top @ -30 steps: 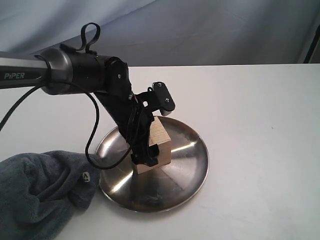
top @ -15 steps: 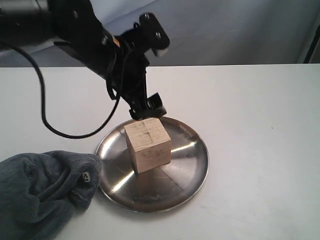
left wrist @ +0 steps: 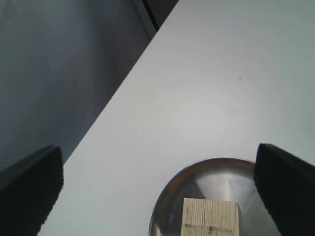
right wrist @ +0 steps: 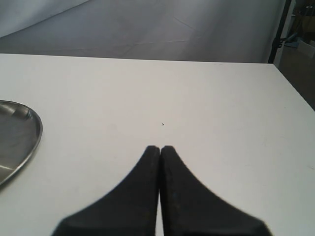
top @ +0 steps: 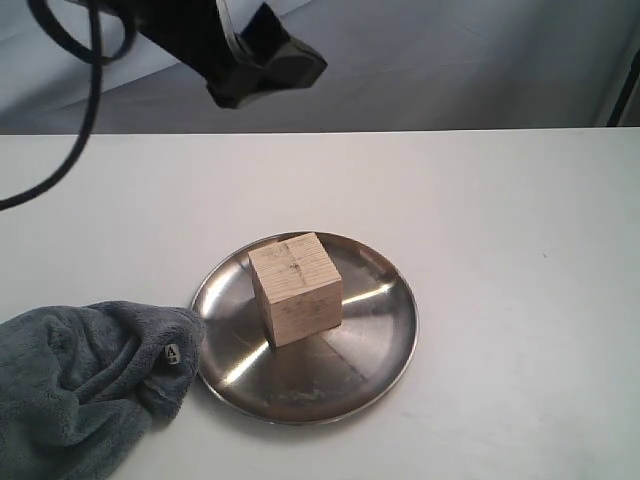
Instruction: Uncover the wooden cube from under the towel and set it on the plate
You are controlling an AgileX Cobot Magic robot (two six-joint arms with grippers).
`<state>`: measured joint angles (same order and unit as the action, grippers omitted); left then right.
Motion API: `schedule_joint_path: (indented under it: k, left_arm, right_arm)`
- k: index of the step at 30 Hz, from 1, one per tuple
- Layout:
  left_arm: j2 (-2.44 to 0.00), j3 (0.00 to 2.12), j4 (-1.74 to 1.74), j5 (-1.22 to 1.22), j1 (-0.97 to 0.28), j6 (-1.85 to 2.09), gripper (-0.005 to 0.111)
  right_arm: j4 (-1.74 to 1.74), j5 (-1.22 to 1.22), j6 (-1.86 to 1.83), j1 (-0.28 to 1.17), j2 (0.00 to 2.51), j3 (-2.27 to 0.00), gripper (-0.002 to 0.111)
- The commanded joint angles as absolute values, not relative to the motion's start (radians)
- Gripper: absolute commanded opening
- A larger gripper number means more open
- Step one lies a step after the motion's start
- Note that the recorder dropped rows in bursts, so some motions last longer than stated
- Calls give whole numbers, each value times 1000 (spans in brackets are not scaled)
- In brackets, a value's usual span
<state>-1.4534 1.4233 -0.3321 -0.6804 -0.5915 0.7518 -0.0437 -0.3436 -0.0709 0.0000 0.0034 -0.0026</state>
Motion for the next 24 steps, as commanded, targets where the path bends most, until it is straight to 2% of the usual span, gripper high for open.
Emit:
schedule_joint_path:
  k: [1,4,7,8,10,11,13,19,24]
  left_arm:
    - [-1380,1424,-356,-682,-591,722,104]
    - [-1342,1424,-356,-684,-591,716,99]
    - [-1305,1422,-356,-688,-591,716,78]
    - [-1290,1422,-356,-691,-591,716,64]
    - [-1270,1422,-356,-708,-591,716,43]
    - [-1255,1422,-356,-717,-591,716,25]
    - [-1235,1422,-356,-729,-591,716,1]
    - [-1164,1388,-356,-730,-591,682,0]
    - [-1063,1270,-356,-620,-591,643,0]
  right_arm:
    - [-44,-335,-74,0,0,0,0]
    - [-44,-335,-74,0,0,0,0]
    - [-44,-335,-74,0,0,0,0]
    - [-44,-335,-74,0,0,0,0]
    - [-44,-335,-74,0,0,0,0]
    - [-44,-335,-74,0,0,0,0]
    - [-44,-335,-74,0,0,0,0]
    - [-44,-335,-74,0,0,0,0]
    - [-44,-335,-74,0,0,0,0]
